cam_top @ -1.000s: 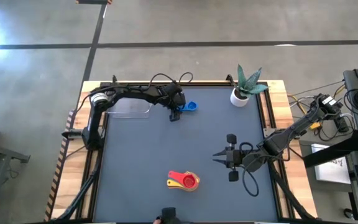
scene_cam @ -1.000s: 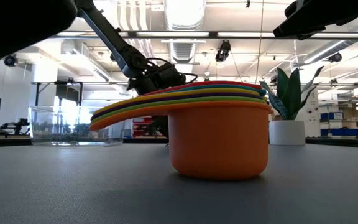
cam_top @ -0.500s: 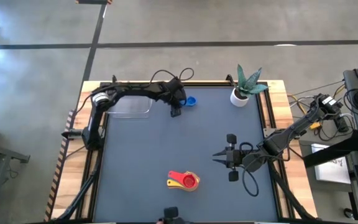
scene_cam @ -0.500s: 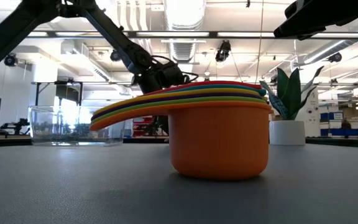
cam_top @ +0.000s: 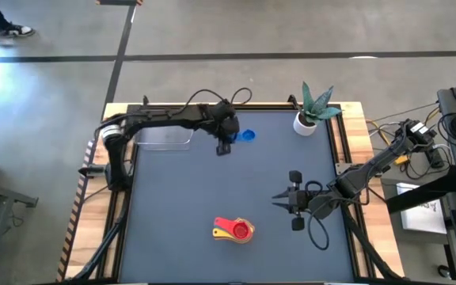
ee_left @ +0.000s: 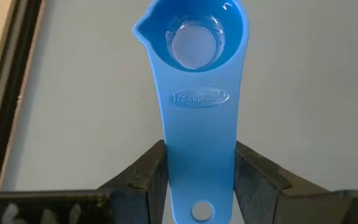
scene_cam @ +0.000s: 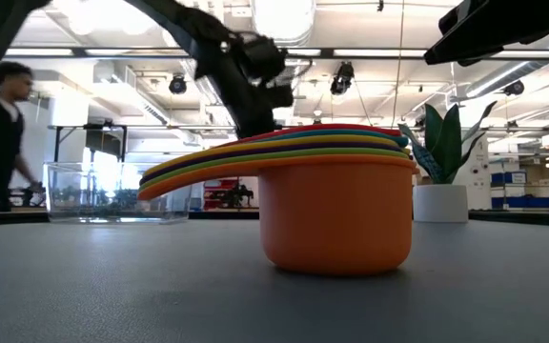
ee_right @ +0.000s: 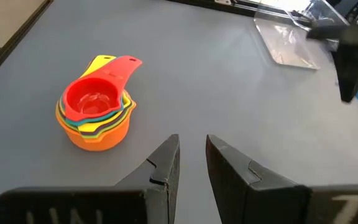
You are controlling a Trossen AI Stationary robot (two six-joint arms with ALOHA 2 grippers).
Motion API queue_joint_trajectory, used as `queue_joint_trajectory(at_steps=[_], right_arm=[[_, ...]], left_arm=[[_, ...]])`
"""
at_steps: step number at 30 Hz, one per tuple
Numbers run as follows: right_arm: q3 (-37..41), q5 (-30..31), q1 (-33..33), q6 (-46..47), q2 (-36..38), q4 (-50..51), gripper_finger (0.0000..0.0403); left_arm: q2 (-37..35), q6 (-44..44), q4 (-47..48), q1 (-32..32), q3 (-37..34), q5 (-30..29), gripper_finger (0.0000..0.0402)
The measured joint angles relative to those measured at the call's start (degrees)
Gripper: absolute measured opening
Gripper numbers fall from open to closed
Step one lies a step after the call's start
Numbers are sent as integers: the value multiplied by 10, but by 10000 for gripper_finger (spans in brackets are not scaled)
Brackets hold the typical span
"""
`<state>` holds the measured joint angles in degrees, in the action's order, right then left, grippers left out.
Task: Nest measuring cups in basket
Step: Stack the blue measuring cup on top of the red measuring cup
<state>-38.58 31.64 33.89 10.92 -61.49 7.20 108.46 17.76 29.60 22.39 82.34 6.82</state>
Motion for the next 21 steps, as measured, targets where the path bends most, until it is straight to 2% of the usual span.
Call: queue_joint_trajectory(at_steps=[8,15,21], right_arm=[[10,-5,6,-5,30,-2,68],[47,-1,19,-17,122,-11,68],[98,11,19,-71,205,-81,68]], left_arm=[[-113,-34,10,-53,-73,2,127],[-229,-67,2,-104,-156,2,127],[-309,-94,-2,-165,-214,2,127]])
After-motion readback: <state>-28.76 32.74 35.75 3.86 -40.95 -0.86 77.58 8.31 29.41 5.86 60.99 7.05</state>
